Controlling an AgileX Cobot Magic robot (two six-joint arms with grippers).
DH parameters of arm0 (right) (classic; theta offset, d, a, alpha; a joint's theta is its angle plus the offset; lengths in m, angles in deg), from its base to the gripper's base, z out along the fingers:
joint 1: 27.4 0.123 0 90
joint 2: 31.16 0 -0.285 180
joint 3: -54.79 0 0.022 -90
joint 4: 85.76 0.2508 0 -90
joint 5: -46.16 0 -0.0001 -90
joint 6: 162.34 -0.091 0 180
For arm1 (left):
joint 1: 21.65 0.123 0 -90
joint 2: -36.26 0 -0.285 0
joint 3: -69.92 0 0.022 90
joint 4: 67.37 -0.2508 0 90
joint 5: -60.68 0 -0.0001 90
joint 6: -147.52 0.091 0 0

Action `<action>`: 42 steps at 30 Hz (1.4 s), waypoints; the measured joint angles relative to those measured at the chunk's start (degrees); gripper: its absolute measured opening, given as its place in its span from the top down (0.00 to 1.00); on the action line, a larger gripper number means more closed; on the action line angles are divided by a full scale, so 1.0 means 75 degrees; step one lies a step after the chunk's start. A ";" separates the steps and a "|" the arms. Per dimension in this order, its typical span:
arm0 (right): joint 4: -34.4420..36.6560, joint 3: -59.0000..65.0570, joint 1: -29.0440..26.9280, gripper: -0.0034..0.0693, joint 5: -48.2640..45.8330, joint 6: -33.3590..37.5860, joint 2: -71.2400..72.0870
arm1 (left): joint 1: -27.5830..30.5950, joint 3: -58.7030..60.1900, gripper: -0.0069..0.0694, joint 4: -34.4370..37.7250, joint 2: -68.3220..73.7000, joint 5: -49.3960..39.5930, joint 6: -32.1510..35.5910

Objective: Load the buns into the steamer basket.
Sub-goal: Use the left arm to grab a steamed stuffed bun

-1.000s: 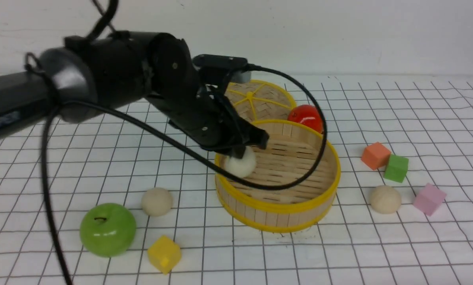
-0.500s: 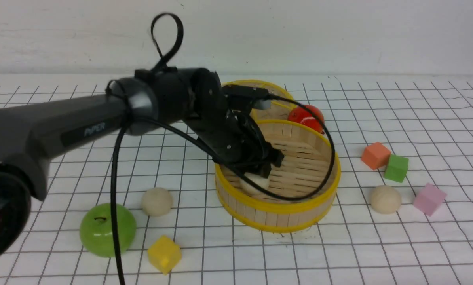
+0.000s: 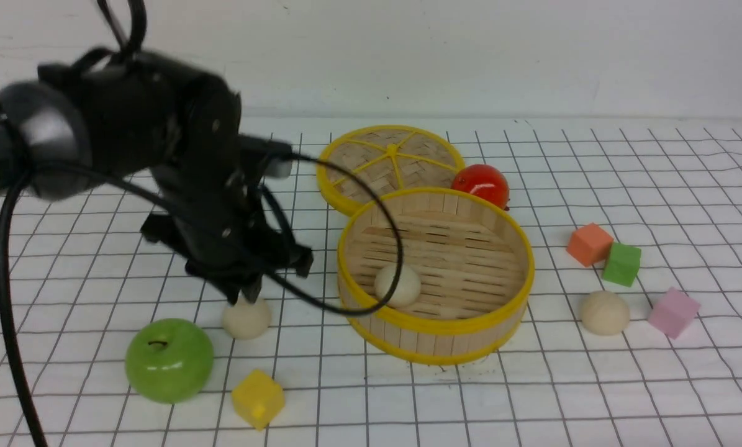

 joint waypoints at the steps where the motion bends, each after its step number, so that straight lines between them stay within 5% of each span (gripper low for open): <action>1: 0.0000 0.0000 0.0000 0.62 0.0000 0.0000 0.0000 | 0.0012 0.0021 0.73 0.0000 0.0000 0.0032 0.0000; 13: 0.0000 0.0000 0.0000 0.62 0.0000 0.0000 0.0000 | 0.0519 0.0153 0.54 0.0148 0.0602 0.1289 0.0201; 42: 0.0000 0.0000 0.0000 0.62 0.0000 0.0000 0.0000 | 0.0519 0.0159 0.58 -0.0060 0.1142 0.1609 0.0222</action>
